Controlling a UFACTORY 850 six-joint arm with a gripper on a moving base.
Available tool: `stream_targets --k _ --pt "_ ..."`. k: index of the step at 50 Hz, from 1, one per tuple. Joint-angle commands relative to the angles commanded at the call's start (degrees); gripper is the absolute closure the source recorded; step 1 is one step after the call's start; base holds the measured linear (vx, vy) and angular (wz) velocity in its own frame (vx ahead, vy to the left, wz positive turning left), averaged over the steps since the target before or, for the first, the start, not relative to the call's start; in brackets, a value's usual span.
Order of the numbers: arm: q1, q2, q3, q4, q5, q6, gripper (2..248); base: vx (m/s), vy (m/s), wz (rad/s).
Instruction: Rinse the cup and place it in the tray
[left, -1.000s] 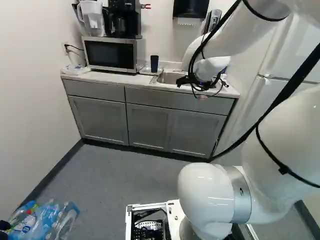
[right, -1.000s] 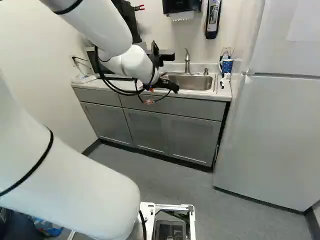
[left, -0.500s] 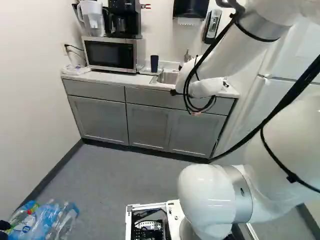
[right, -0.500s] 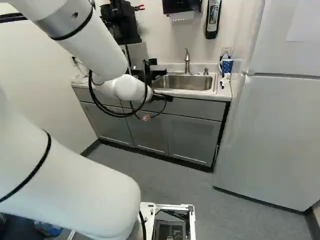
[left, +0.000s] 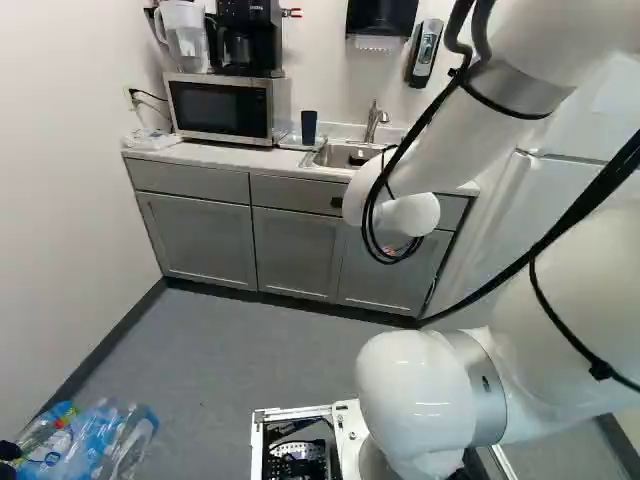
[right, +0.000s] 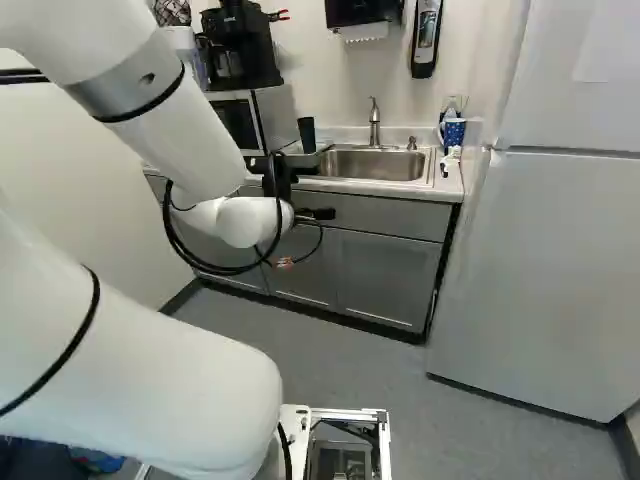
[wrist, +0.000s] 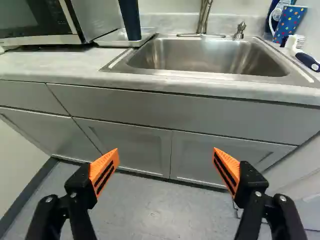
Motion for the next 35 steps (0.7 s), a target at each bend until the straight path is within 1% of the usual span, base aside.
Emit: stream_targets --k 18,35 --pt "1.6 0.7 4.9 -0.6 7.0 0.2 3 0.000 0.000 0.000" --pt "2.6 1.1 8.3 -1.0 11.7 0.4 3 0.000 0.000 0.000"
